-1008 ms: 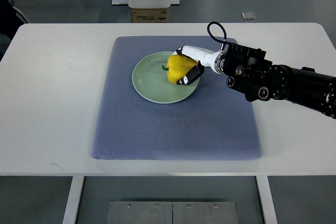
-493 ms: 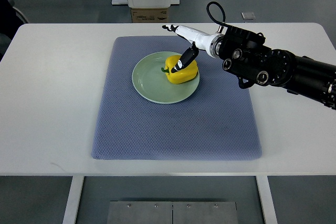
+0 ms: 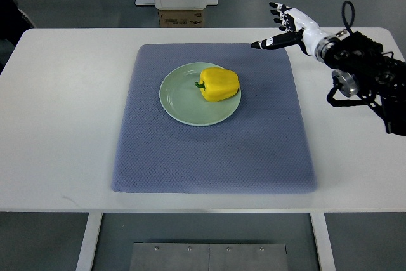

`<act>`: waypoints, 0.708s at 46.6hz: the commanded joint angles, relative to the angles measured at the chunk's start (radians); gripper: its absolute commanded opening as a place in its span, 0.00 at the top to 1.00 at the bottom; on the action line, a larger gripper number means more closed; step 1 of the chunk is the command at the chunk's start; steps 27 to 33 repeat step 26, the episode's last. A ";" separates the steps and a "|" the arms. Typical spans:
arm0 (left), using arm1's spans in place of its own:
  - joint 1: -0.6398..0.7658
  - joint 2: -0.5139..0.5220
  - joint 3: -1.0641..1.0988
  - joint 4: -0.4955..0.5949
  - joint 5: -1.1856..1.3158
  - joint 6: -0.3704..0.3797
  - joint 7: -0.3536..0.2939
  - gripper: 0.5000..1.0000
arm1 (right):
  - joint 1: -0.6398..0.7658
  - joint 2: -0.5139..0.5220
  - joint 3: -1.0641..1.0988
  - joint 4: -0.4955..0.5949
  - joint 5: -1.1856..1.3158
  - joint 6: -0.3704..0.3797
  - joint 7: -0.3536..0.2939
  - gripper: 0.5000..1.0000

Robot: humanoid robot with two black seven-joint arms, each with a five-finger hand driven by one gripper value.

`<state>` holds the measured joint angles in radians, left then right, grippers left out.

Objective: Place yellow pepper on plate with right hand

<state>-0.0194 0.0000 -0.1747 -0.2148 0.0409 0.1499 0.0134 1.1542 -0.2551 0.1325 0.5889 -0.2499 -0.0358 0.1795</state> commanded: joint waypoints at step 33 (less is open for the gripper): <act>-0.001 0.000 0.000 0.000 -0.001 -0.001 0.000 0.00 | -0.346 -0.065 0.487 -0.028 0.368 0.117 0.009 0.00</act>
